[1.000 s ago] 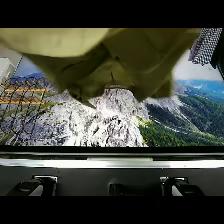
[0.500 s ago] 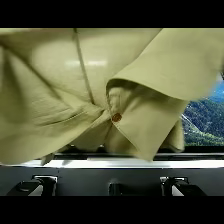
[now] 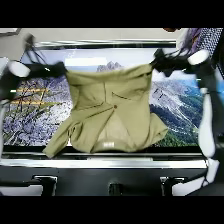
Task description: Fold the clothes and pants, and hang the long-sleeved shirts on hangers.
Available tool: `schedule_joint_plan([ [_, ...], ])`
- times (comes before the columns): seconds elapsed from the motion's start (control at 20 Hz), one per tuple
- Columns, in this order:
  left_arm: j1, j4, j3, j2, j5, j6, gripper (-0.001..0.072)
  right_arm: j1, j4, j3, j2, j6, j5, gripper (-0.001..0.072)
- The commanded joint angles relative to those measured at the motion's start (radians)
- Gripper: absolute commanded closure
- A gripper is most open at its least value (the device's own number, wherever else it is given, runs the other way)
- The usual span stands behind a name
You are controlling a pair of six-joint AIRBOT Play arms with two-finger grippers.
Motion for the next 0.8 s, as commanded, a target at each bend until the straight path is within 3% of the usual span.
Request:
schedule_joint_plan([
  [0.0, -0.024, -0.087, -0.011, -0.21, 0.06, -0.001, 0.0685, 0.058, 0.04, 0.001, -0.221, 0.035, -0.087, 0.0689],
  [0.15, -0.034, -0.097, -0.011, -0.249, 0.058, 0.0, 0.0668, 0.094, 0.028, 0.001, -0.277, 0.018, -0.122, 0.0688],
  [0.2, -0.032, -0.097, -0.009, -0.244, 0.052, -0.001, 0.0546, 0.095, 0.015, 0.002, -0.275, 0.0, -0.121, 0.0675],
  [0.25, -0.026, -0.097, 0.0, -0.235, 0.026, -0.001, 0.0354, 0.092, 0.006, 0.002, -0.267, -0.018, -0.113, 0.0582],
  [0.3, -0.018, -0.097, 0.011, -0.221, -0.011, -0.001, 0.0257, 0.085, -0.013, 0.002, -0.251, -0.05, -0.085, 0.0429],
  [0.35, -0.005, -0.096, 0.02, -0.199, -0.056, 0.0, 0.0244, 0.074, -0.048, 0.002, -0.227, -0.074, -0.042, 0.0356],
  [0.6, 0.077, 0.051, 0.021, -0.018, -0.341, -0.031, 0.0243, 0.037, -0.476, 0.001, 0.028, -0.094, 0.316, 0.0353],
  [0.75, 0.09, 0.224, -0.005, 0.114, -0.5, -0.081, 0.0244, 0.037, -0.538, -0.029, 0.205, -0.15, 0.467, 0.0356],
])
